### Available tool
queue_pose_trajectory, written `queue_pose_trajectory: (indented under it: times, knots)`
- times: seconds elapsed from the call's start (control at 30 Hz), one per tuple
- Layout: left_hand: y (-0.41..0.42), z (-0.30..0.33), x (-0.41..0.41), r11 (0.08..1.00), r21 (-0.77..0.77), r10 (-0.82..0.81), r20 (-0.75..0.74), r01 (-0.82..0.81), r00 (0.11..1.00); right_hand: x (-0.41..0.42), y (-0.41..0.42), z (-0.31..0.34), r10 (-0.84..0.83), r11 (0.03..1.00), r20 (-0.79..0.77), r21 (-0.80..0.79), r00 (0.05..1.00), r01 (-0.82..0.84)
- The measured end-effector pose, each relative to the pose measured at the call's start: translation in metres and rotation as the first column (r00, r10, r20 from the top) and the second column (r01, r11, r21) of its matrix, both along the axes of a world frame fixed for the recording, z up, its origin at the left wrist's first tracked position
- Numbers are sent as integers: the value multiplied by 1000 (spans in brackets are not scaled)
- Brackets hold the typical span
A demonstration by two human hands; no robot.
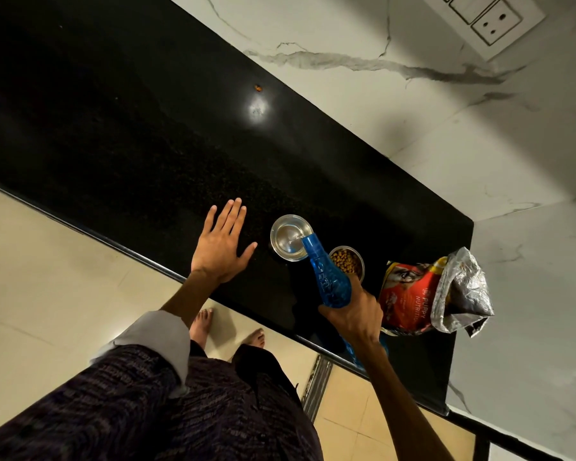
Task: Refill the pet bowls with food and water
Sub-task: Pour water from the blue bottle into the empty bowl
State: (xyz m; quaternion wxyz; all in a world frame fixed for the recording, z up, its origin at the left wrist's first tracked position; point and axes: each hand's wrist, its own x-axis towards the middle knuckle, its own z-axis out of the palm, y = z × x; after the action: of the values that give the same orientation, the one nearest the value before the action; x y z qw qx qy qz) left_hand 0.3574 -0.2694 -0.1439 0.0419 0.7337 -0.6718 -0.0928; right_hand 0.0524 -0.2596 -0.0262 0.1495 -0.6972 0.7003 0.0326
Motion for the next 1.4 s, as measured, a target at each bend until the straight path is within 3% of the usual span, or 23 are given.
queue_pose_trajectory:
  times: [0.43, 0.7, 0.97, 1.23, 1.4]
  knots:
    - [1, -3, 1, 1000, -16, -13, 8, 14, 1000, 10, 2, 6, -17, 999, 68, -30, 998, 19]
    - [1, -6, 3, 1000, -13, -23, -19, 23, 1000, 19, 0, 18, -22, 997, 200, -69, 980, 36]
    - [15, 9, 0, 990, -112, 49, -312, -88, 949, 37, 2, 34, -30, 986, 456, -130, 890, 100]
    - [54, 46, -11, 977, -211, -98, -499, -11, 861, 88, -6, 42, -97, 975, 683, -82, 724, 208]
    - [67, 63, -10, 973, -230, -159, -576, 27, 802, 127, -11, 42, -32, 974, 749, -126, 662, 190]
